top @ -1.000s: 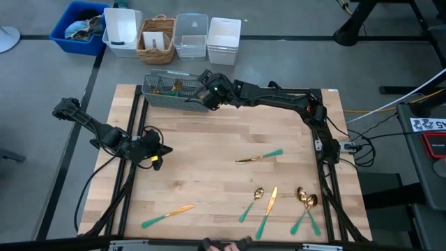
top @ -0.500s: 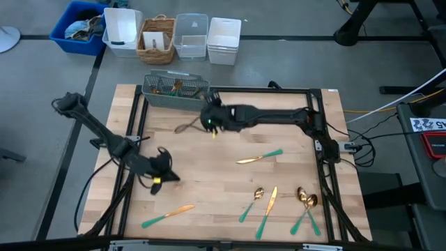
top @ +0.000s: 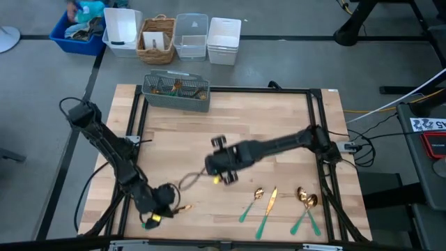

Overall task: Sort silverware
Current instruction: Put the green knife into the gray silverware basket

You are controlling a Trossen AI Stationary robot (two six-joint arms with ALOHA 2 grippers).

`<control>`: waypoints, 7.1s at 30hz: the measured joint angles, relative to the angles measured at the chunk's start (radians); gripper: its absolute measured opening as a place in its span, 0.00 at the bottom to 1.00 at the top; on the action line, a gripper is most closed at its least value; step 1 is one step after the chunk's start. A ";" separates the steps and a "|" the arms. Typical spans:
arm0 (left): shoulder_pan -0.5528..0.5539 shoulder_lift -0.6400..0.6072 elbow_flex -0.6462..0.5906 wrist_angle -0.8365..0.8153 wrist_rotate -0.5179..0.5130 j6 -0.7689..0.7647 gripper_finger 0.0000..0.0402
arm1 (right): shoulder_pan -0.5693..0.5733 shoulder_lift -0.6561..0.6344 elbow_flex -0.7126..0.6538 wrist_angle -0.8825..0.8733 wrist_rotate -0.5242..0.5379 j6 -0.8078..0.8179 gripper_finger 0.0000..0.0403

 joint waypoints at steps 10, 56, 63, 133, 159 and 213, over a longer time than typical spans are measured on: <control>-0.043 0.168 0.057 -0.106 0.162 -0.245 0.06 | 0.214 0.001 -0.044 0.033 -0.169 0.210 0.23; -0.035 0.171 0.104 -0.197 0.150 -0.402 0.05 | 0.421 0.001 -0.044 0.253 -0.110 0.358 0.23; -0.035 0.171 0.106 -0.333 0.126 -0.487 0.01 | 0.421 0.001 -0.044 0.252 -0.111 0.358 0.23; 0.226 0.314 0.106 -0.387 -0.280 -0.007 0.04 | 0.255 -0.002 -0.119 0.122 -0.014 0.293 0.23; 0.523 0.313 0.105 -0.226 -0.205 0.374 0.08 | -0.068 0.000 -0.461 0.428 -0.127 0.000 0.23; 0.678 0.316 0.069 0.008 0.195 0.235 0.07 | -0.067 0.000 -0.461 0.445 -0.258 -0.071 0.23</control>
